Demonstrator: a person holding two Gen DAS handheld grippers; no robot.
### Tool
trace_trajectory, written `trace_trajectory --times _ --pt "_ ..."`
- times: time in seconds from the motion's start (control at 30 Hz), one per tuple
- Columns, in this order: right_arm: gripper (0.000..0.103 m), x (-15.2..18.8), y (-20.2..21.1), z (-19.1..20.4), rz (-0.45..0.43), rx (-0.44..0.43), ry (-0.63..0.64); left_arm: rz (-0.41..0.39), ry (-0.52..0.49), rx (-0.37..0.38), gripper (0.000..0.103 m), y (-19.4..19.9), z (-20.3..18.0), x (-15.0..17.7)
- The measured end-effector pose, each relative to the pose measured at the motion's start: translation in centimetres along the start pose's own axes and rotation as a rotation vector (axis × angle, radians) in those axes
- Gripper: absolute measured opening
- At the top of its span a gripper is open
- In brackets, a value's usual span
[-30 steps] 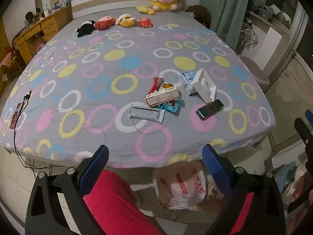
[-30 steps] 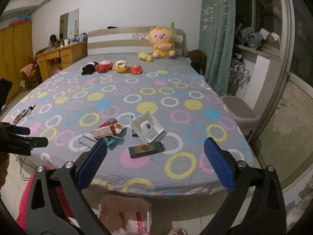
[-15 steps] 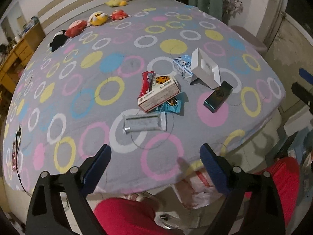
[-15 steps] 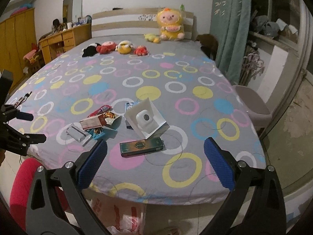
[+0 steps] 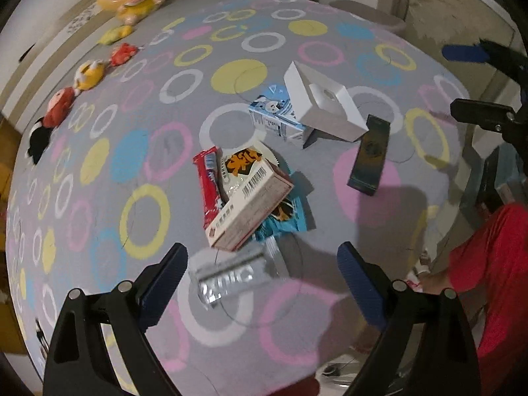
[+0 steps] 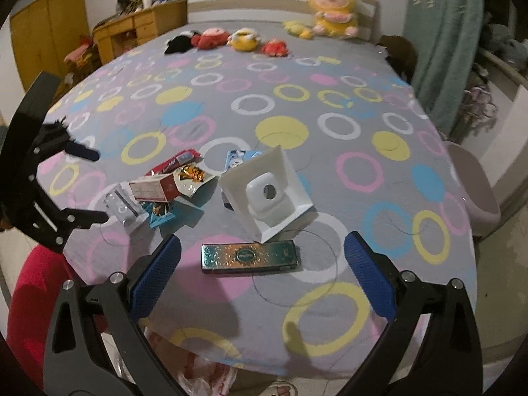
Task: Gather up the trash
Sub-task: 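Reach the right tool to the white tissue box while the left tool approaches the white-red medicine box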
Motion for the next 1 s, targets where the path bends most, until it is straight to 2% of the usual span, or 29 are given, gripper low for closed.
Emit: trace_trajectory --times 0.07,0.27,0.37,0.53,0.67,0.73,0.8,0.9,1.0 --pt "0.097 -0.3 -1.4 0.3 0.023 0.001 0.033 0.011 -0.010 -0.002 0.090 -1.0 0.3 -0.4" --pt "0.097 -0.4 -5.1 1.3 0.084 -0.059 0.073 0.047 -0.039 0.060 0.090 -3.5 1.0 -1.4" --pt "0.097 -0.4 -6.7 1.4 0.113 -0.090 0.076 0.044 -0.067 0.059 0.090 -4.6 1.3 -2.1" --pt "0.097 -0.6 -8.8 1.6 0.145 -0.133 0.071 0.066 -0.108 0.099 0.090 -6.6 1.8 -3.0" --pt "0.096 -0.7 -10.6 1.3 0.172 -0.164 0.043 0.088 -0.104 0.110 0.090 -8.0 1.9 -3.4" --pt "0.082 -0.7 -11.3 1.4 0.188 -0.172 0.043 0.103 -0.081 0.142 0.090 -8.6 2.2 -3.6" --pt "0.075 -0.6 -12.1 1.6 0.207 -0.169 0.050 0.102 -0.074 0.157 0.090 -9.0 2.2 -3.7" --pt "0.074 -0.3 -13.3 1.9 0.227 -0.162 0.067 0.105 -0.070 0.147 0.089 -9.5 2.2 -3.9" --pt "0.059 0.0 -13.9 2.0 0.240 -0.156 0.072 0.092 -0.044 0.142 0.082 -9.8 2.5 -4.2"
Point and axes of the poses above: each gripper's, at about its wrist camera, not at the fingertips, and y roughly against the way its jaws point, z to its left, x to its underside, the point moved 4 cm from there along -y, roughly the way its jaws point, and after that the axes turned 2 degrees about z, right-handed, at the moved point
